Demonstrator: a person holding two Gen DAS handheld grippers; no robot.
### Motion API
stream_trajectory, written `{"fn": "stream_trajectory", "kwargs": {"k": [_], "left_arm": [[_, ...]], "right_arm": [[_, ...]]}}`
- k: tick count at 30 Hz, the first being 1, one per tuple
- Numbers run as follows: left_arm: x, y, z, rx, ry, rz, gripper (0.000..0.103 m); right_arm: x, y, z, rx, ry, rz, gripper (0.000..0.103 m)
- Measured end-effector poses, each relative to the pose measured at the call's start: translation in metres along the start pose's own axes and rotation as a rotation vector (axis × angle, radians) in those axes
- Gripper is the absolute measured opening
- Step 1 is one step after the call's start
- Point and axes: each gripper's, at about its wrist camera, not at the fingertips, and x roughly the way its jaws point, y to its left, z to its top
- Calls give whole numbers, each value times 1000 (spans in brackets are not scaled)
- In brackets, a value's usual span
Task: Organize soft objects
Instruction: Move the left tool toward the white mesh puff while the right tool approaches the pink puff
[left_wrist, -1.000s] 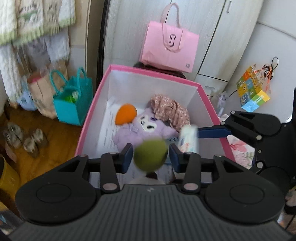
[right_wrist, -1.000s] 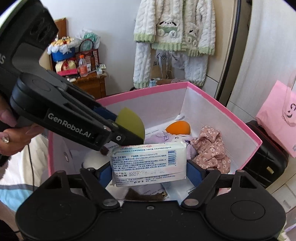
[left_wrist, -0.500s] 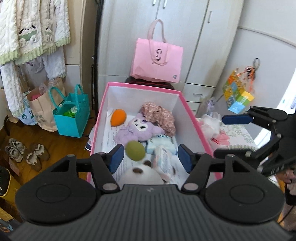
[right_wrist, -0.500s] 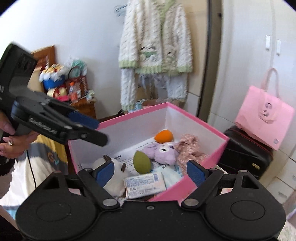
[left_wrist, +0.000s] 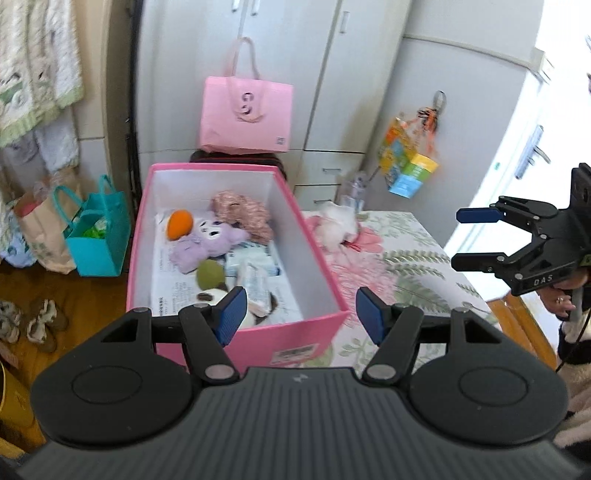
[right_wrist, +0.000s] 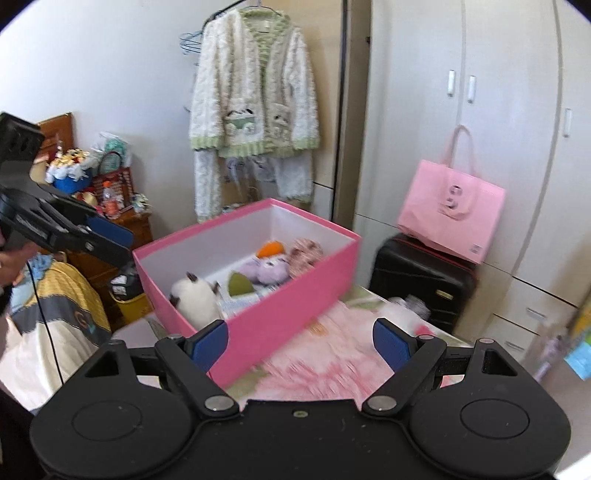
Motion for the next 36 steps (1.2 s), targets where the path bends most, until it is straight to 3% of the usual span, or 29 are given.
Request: {"fn": "stream_trajectory", "kwargs": {"k": [11,16,21,26,30,36], "left_arm": [[31,-63,9,99,31,-110,64],[57,-94,12,113,-2,-107,64],[90,-115,22,84,-6,-103,64],[129,-126,29,51,-4,-27,64],[166,-133,34,72,-28,100,64],[219,-132,47,45,-40,165,64]], "right_arm": [[-26,-27,-32,-21,-30,-104,89],[-21,-49,-41,-50,-86,-123,88],[-4,-75,-44,-55,-86,-107,88],[27,-99,-47,-77,-75,-69,88],[57,-114,-52,-94,-83,-54,88],[108,-136,-53,-57,-32,30,87]]}}
